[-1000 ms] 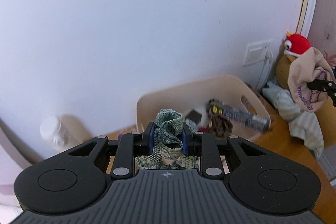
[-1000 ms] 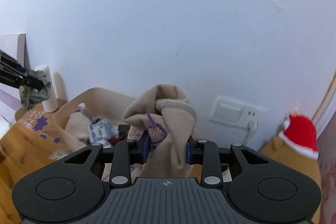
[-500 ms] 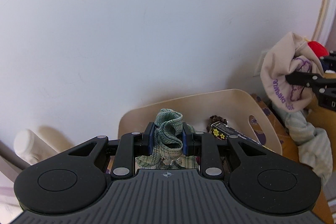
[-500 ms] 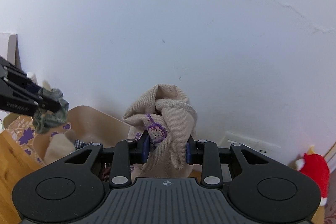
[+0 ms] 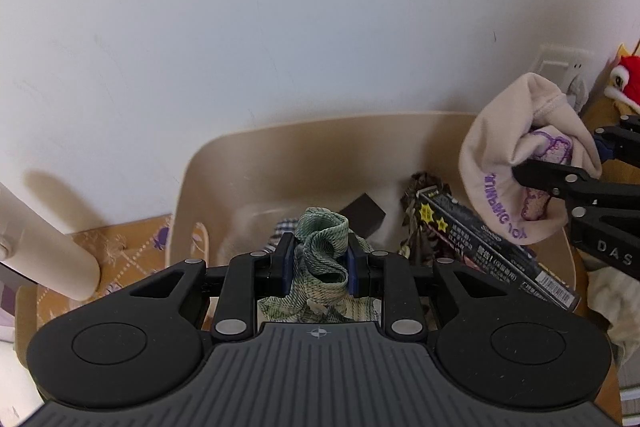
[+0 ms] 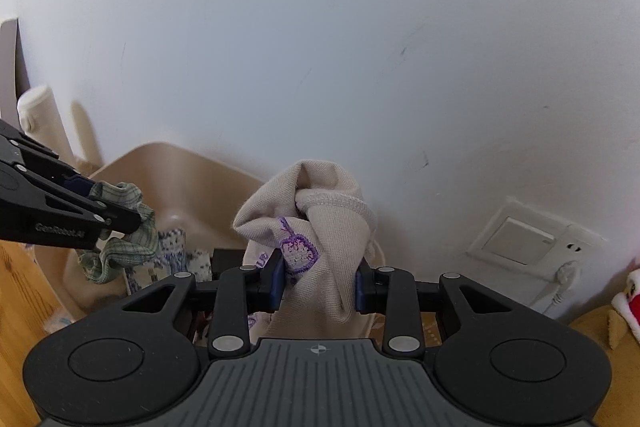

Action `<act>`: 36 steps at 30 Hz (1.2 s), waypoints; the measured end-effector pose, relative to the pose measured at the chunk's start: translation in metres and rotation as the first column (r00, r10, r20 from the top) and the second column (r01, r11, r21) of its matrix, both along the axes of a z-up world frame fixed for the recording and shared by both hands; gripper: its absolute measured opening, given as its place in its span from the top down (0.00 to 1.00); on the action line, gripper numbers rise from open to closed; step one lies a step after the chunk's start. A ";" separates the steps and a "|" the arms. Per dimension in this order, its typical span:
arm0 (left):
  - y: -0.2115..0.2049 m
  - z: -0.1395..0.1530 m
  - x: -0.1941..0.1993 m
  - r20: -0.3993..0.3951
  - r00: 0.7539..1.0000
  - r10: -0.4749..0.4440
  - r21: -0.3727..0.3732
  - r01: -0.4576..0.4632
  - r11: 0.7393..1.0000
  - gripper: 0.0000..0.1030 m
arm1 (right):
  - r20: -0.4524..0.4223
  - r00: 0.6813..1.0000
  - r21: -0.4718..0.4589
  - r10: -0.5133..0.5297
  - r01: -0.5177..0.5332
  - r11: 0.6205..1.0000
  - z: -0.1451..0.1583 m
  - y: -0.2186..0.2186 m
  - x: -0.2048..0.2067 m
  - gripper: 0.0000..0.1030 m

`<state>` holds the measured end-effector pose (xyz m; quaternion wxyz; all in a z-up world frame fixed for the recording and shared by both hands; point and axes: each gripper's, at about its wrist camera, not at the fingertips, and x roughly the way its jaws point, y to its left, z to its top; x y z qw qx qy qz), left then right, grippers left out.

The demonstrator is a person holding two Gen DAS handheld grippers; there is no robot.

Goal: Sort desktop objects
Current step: 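Lift both cloths over the basket and release them inside, then move both grippers back toward the juice box and orange sock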

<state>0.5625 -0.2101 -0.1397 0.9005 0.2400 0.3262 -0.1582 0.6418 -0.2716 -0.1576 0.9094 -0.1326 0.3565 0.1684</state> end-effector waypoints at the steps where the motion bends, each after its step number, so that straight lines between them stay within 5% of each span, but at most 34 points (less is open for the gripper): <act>1: 0.000 -0.002 0.000 -0.010 1.000 -0.003 0.001 0.003 1.000 0.73 | -0.005 1.000 -0.005 0.002 -0.002 1.000 -0.002 0.002 0.001 0.69; 3: -0.001 -0.005 0.000 -0.014 1.000 -0.005 0.005 0.005 1.000 0.65 | -0.024 1.000 -0.021 0.006 -0.007 1.000 -0.006 0.006 0.006 0.68; 4: -0.001 -0.005 -0.001 -0.011 1.000 -0.004 0.008 0.004 1.000 0.52 | -0.031 0.999 -0.032 0.013 -0.014 0.999 -0.009 0.008 0.006 0.58; 7: 0.002 -0.003 -0.007 0.024 1.000 0.000 0.007 -0.001 1.000 0.31 | -0.013 0.999 -0.068 0.047 -0.047 0.997 -0.014 0.011 -0.006 0.45; 10: 0.007 0.000 -0.011 0.025 1.000 -0.003 -0.015 0.004 1.000 0.30 | 0.013 0.999 -0.110 0.052 -0.051 0.993 -0.016 0.018 -0.010 0.26; 15: 0.017 0.003 -0.021 0.038 0.999 -0.001 -0.024 0.002 1.000 0.30 | 0.041 0.994 -0.111 0.103 -0.098 0.989 -0.013 0.024 -0.021 0.11; 30: 0.067 0.004 -0.076 0.039 0.999 0.001 -0.103 0.003 0.995 0.30 | 0.124 0.988 -0.041 0.093 -0.088 0.995 0.031 -0.006 -0.099 0.00; 36: 0.084 -0.026 -0.096 -0.001 1.000 -0.011 -0.056 0.011 0.998 0.29 | 0.048 0.996 -0.021 0.080 -0.079 0.997 0.006 -0.015 -0.127 0.00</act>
